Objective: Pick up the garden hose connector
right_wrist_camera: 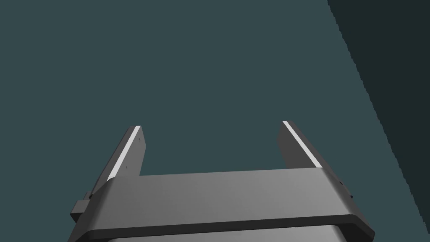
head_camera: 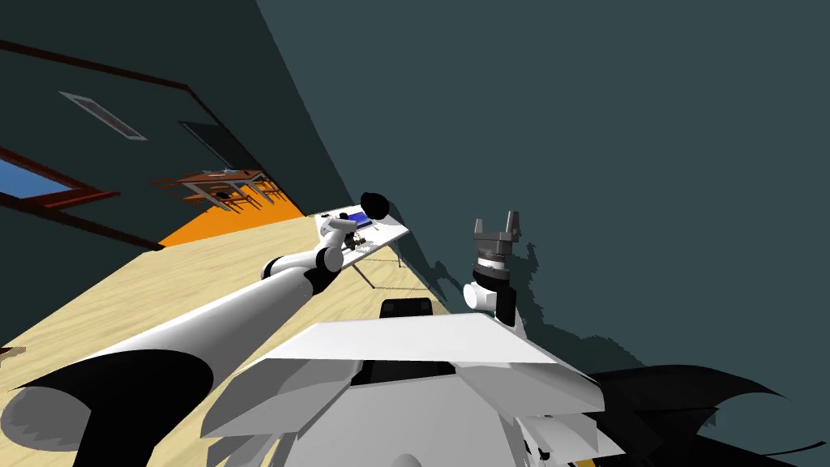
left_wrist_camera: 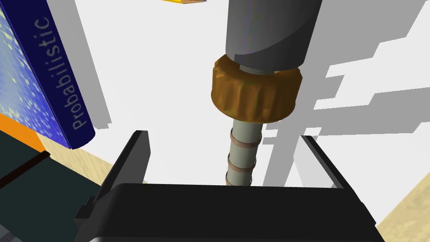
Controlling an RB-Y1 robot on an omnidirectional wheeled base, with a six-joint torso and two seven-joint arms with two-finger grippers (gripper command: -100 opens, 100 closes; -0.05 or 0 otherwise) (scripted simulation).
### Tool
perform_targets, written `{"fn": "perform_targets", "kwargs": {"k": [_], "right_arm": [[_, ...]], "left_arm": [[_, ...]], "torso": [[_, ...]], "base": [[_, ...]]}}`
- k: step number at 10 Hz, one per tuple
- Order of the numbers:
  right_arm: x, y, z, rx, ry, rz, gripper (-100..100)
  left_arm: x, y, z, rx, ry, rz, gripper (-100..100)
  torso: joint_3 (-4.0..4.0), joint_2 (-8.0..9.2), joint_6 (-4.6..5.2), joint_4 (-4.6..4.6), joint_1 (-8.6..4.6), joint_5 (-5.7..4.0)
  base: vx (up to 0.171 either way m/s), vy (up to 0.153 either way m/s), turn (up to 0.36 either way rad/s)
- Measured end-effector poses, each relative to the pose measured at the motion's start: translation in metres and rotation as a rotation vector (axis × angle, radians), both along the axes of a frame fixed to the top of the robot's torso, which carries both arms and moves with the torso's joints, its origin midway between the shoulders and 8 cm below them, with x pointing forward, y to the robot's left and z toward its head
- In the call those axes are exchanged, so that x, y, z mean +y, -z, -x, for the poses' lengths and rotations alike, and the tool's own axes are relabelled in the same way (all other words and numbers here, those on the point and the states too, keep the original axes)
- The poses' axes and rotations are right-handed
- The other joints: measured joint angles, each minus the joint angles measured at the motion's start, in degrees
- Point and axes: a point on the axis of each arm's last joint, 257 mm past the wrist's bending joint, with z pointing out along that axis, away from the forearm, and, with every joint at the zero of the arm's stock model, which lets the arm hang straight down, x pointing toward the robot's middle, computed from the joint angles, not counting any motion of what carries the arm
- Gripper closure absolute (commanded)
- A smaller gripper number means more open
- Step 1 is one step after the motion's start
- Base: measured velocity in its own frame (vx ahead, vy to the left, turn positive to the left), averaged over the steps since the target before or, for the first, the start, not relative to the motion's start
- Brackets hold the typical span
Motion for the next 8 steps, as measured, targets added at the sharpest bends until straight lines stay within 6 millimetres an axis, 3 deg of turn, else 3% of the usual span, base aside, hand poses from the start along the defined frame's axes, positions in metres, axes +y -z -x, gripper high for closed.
{"fn": "perform_targets", "kwargs": {"k": [8], "right_arm": [[0.000, 0.000, 0.000, 0.000, 0.000, 0.000, 0]], "left_arm": [[0.053, 0.007, 0.039, -0.009, -0.240, -0.007, -100]], "torso": [[-0.03, -0.06, 0.00, -0.01, -0.14, -0.03]], "base": [[-0.093, 0.083, -0.300]]}}
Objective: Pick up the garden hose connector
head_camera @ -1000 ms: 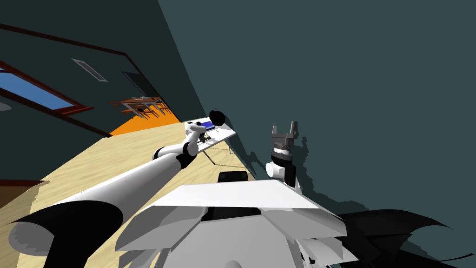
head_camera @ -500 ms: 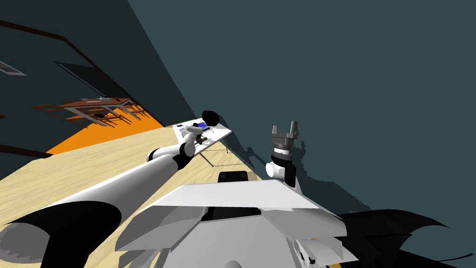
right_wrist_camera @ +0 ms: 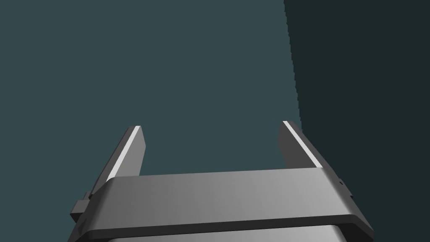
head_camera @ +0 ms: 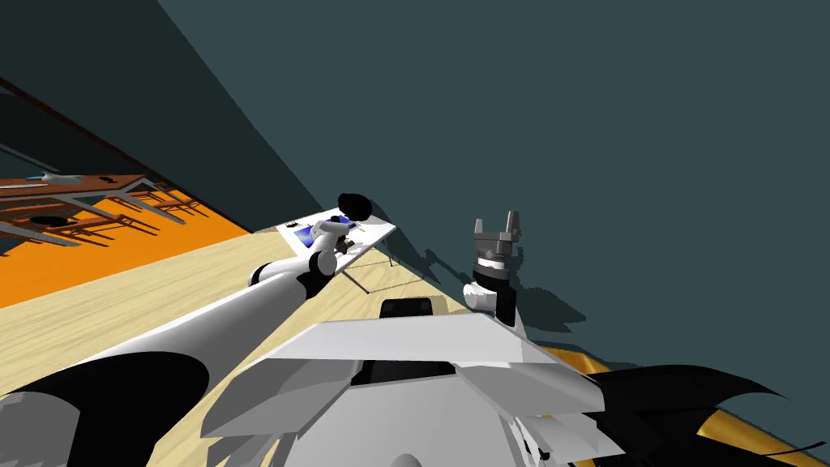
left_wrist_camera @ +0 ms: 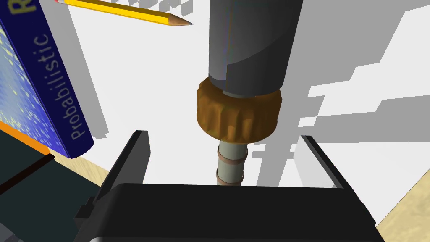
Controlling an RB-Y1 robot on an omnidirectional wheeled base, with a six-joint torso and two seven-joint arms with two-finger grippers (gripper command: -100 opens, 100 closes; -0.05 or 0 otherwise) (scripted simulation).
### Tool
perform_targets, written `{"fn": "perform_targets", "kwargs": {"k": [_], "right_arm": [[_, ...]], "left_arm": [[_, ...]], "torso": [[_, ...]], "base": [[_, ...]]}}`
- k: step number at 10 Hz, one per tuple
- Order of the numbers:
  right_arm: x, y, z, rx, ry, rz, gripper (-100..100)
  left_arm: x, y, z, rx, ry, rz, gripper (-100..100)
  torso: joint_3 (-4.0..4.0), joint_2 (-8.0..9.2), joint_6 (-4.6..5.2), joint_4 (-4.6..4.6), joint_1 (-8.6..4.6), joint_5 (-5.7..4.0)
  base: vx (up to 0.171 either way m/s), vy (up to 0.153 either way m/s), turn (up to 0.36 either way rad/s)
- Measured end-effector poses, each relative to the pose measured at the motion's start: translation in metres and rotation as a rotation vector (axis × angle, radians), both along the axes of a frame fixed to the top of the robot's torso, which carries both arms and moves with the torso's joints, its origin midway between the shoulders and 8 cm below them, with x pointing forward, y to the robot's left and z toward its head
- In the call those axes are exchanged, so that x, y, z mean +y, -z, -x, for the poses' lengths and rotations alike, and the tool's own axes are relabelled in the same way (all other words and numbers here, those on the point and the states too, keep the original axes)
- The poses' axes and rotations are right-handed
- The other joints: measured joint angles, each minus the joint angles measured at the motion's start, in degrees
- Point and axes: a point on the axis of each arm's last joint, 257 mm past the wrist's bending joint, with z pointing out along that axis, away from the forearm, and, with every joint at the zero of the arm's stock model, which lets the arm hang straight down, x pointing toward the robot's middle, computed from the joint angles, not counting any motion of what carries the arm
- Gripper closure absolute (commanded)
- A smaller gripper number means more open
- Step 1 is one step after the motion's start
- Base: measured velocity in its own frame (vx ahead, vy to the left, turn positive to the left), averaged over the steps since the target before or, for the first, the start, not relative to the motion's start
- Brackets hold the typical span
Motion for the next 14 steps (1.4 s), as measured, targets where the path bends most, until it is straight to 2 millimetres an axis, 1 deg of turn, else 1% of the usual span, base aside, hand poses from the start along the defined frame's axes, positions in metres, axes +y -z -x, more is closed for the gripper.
{"fn": "perform_targets", "kwargs": {"k": [1, 2, 4, 5, 9, 10, 11, 12, 13, 14], "right_arm": [[0.000, 0.000, 0.000, 0.000, 0.000, 0.000, 0], [0.000, 0.000, 0.000, 0.000, 0.000, 0.000, 0], [0.000, 0.000, 0.000, 0.000, 0.000, 0.000, 0], [0.000, 0.000, 0.000, 0.000, 0.000, 0.000, 0], [0.000, 0.000, 0.000, 0.000, 0.000, 0.000, 0], [0.000, 0.000, 0.000, 0.000, 0.000, 0.000, 0], [0.000, 0.000, 0.000, 0.000, 0.000, 0.000, 0], [0.000, 0.000, 0.000, 0.001, 0.001, 0.000, 0], [0.000, 0.000, 0.000, 0.000, 0.000, 0.000, 0], [0.000, 0.000, 0.000, 0.000, 0.001, 0.000, 0]], "left_arm": [[0.005, 0.001, 0.004, 0.004, -0.024, 0.001, -100], [0.017, 0.001, 0.012, -0.003, -0.062, -0.004, -100], [0.022, 0.002, 0.017, -0.001, -0.091, -0.004, -100], [0.023, 0.002, 0.017, -0.002, -0.092, -0.004, 100], [0.023, 0.002, 0.017, -0.005, -0.096, -0.003, 100], [0.023, 0.002, 0.017, -0.004, -0.096, -0.003, 0], [0.023, 0.002, 0.017, -0.004, -0.096, -0.003, 100], [0.015, 0.001, 0.011, -0.004, -0.066, 0.001, 100], [0.012, 0.000, 0.008, 0.002, -0.044, 0.000, 100], [0.004, 0.001, 0.003, -0.002, -0.008, 0.003, 100]], "torso": [[-0.02, -0.05, -0.07, 0.00, 0.00, 0.00], [-0.01, -0.02, -0.03, 0.00, 0.04, 0.01], [-0.10, -0.19, -0.08, -0.03, -0.12, -0.02], [-0.17, -0.32, -0.08, -0.06, -0.19, -0.04], [-0.30, -0.50, 0.00, -0.14, -0.22, -0.05], [-0.30, -0.50, 0.00, -0.14, -0.23, -0.05], [-0.30, -0.50, 0.00, -0.13, -0.23, -0.05], [-0.44, -0.79, -0.11, -0.17, -0.45, -0.11], [-0.52, -0.90, -0.06, -0.21, -0.53, -0.13], [-0.54, -0.94, -0.09, -0.22, -0.54, -0.12]], "base": [[-0.099, 0.082, -0.283], [-0.096, 0.065, -0.276], [-0.033, 0.017, -0.035], [0.000, 0.000, 0.000], [0.000, 0.000, 0.003], [0.000, 0.000, 0.000], [0.110, -0.070, 0.322], [0.127, -0.095, 0.331], [0.123, -0.089, 0.389], [0.092, -0.072, 0.209]]}}
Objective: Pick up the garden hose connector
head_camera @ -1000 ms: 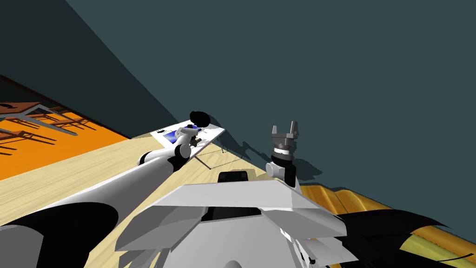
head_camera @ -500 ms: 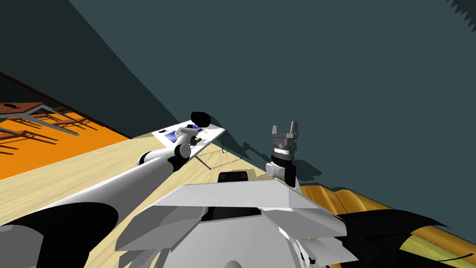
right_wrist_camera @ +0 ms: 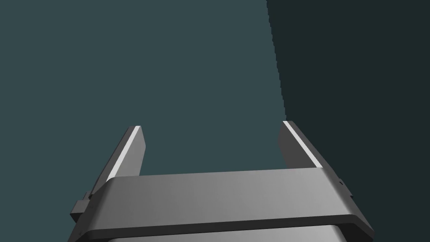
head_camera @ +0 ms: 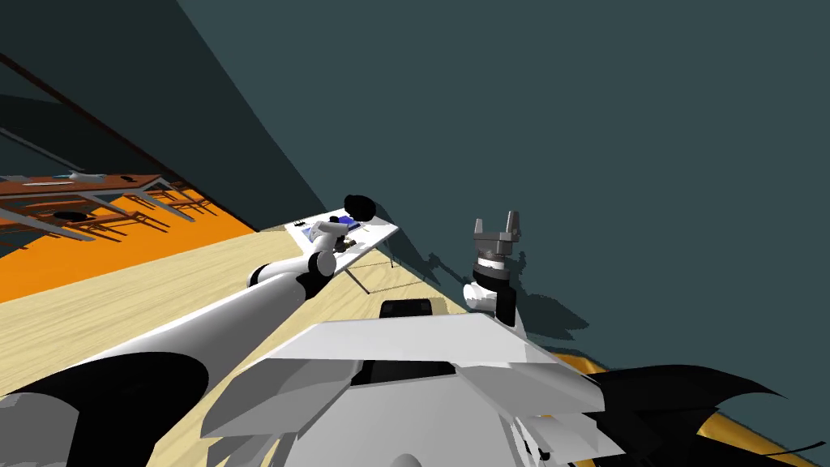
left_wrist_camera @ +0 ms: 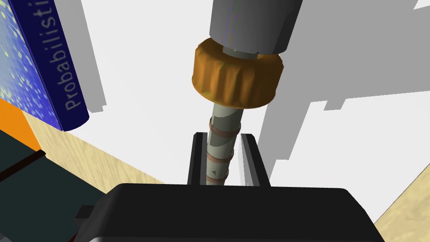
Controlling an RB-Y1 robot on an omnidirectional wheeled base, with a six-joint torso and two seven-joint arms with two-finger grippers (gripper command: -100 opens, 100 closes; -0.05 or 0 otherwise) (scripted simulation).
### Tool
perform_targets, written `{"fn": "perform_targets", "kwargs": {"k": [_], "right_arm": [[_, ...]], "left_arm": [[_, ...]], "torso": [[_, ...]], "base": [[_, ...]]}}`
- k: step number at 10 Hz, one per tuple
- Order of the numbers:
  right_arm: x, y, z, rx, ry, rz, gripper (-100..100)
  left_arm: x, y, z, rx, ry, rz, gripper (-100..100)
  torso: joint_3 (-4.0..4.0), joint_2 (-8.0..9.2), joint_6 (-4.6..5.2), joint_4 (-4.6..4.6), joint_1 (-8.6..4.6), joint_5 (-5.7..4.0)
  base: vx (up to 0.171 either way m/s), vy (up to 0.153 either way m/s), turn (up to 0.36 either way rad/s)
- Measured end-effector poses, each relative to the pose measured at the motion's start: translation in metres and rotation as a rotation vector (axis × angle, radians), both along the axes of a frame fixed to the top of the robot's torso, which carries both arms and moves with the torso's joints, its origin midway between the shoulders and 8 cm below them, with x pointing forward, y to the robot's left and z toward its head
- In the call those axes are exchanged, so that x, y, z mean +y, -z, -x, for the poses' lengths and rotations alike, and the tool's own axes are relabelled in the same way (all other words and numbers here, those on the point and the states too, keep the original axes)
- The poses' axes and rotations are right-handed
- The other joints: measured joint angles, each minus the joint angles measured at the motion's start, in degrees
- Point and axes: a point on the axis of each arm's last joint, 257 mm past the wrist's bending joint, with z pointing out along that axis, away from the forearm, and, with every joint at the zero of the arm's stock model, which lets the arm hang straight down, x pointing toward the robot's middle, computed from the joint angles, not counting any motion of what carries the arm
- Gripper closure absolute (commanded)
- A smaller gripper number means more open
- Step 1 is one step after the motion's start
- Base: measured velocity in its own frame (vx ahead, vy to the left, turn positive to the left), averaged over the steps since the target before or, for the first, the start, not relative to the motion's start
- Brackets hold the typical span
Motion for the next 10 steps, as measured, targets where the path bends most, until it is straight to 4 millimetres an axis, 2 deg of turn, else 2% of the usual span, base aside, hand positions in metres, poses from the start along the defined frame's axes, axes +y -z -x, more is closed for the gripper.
{"fn": "perform_targets", "kwargs": {"k": [1, 2, 8, 10], "right_arm": [[0.000, 0.000, 0.000, 0.000, 0.000, 0.000, 0], [0.000, 0.000, 0.000, 0.000, 0.000, 0.000, 0], [0.000, 0.000, 0.000, 0.000, 0.000, 0.000, 0], [0.000, 0.000, 0.000, 0.000, 0.000, 0.000, 0]], "left_arm": [[-0.005, 0.000, -0.003, 0.007, 0.023, 0.000, 100], [-0.006, 0.000, -0.005, 0.008, 0.030, 0.001, 100], [-0.064, -0.007, -0.046, 0.003, 0.252, 0.008, 100], [-0.079, -0.008, -0.054, 0.003, 0.314, 0.006, 100]], "torso": [[0.03, 0.05, 0.12, 0.02, 0.06, 0.01], [0.10, 0.19, 0.18, 0.05, 0.19, 0.05], [0.02, 0.03, 0.01, 0.03, -0.10, -0.04], [0.07, 0.10, 0.10, 0.06, 0.09, 0.01]], "base": [[0.033, -0.024, -0.005], [0.076, -0.037, 0.343], [0.113, -0.127, 0.388], [0.074, -0.103, 0.257]]}}
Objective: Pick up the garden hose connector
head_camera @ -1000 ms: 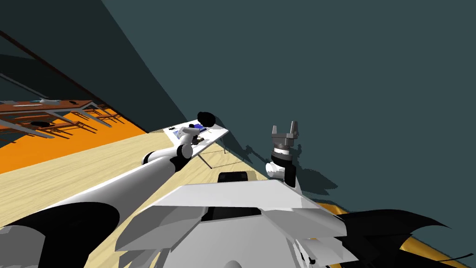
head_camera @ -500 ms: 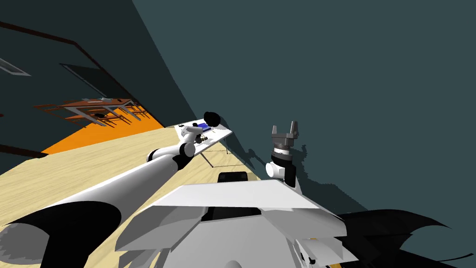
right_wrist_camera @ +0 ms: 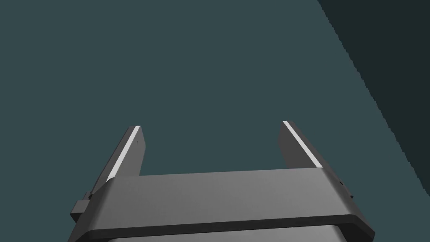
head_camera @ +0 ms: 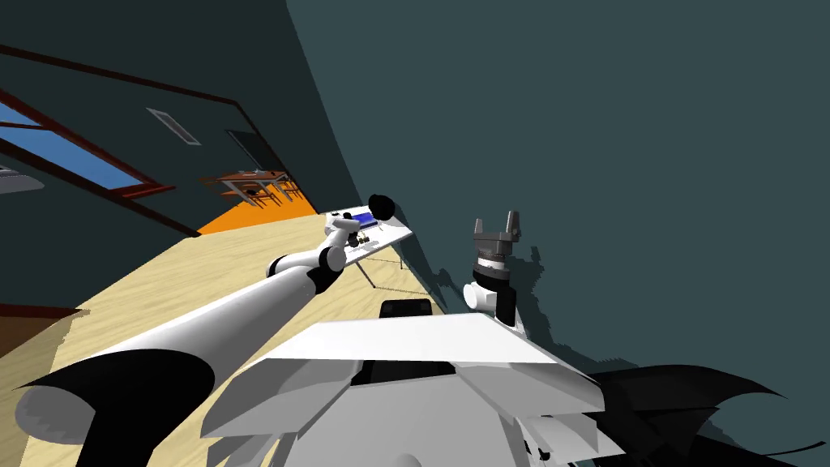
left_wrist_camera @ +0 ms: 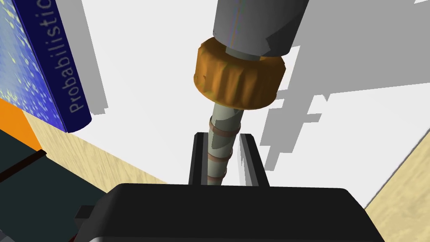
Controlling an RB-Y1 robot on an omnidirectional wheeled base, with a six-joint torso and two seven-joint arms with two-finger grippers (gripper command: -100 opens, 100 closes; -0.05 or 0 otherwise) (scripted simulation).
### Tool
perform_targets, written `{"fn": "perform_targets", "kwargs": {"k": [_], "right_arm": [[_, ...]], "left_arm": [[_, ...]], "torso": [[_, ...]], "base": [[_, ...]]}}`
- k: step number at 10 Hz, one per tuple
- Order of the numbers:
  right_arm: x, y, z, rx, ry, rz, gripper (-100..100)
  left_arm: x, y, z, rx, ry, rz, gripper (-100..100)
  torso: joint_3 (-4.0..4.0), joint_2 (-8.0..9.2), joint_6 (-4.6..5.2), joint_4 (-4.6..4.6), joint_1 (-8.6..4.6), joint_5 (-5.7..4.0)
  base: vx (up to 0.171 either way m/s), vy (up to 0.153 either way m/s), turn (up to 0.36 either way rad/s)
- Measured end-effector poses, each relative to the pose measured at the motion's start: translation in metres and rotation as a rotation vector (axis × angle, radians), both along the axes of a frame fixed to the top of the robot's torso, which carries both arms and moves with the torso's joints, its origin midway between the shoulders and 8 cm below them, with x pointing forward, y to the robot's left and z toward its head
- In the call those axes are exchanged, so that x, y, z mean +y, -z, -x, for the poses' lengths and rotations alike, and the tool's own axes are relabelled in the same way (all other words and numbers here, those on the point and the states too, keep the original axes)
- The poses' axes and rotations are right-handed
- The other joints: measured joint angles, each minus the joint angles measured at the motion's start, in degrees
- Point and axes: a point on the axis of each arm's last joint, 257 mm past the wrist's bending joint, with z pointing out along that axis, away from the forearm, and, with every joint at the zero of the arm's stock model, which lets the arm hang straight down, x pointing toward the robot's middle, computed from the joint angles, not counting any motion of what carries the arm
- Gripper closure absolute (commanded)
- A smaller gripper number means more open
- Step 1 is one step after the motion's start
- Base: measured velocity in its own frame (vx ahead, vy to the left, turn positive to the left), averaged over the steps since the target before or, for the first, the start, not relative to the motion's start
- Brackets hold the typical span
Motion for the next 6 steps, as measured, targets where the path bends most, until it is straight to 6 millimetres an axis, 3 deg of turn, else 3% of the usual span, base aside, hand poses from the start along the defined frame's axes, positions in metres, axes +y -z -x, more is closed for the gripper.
{"fn": "perform_targets", "kwargs": {"k": [2, 4, 5, 6], "right_arm": [[0.000, 0.000, 0.000, 0.000, 0.000, 0.000, 0], [0.000, 0.000, 0.000, 0.000, 0.000, 0.000, 0], [0.000, 0.000, 0.000, 0.000, 0.000, 0.000, 0], [0.000, 0.000, 0.000, 0.000, 0.000, 0.000, 0]], "left_arm": [[-0.014, -0.007, -0.009, 0.001, 0.061, -0.001, 100], [-0.036, -0.009, -0.021, -0.009, 0.141, -0.003, 100], [-0.043, -0.010, -0.024, -0.008, 0.172, -0.007, 100], [-0.042, -0.010, -0.024, -0.006, 0.177, -0.008, 0]], "torso": [[0.00, -0.01, -0.06, 0.00, 0.00, -0.02], [-0.05, -0.10, -0.04, -0.02, -0.29, -0.06], [-0.02, -0.05, -0.02, 0.00, -0.17, -0.06], [0.03, 0.05, 0.06, 0.02, 0.12, 0.02]], "base": [[0.078, -0.107, 0.355], [0.080, -0.170, 0.397], [0.024, -0.054, 0.065], [0.004, -0.012, -0.009]]}}
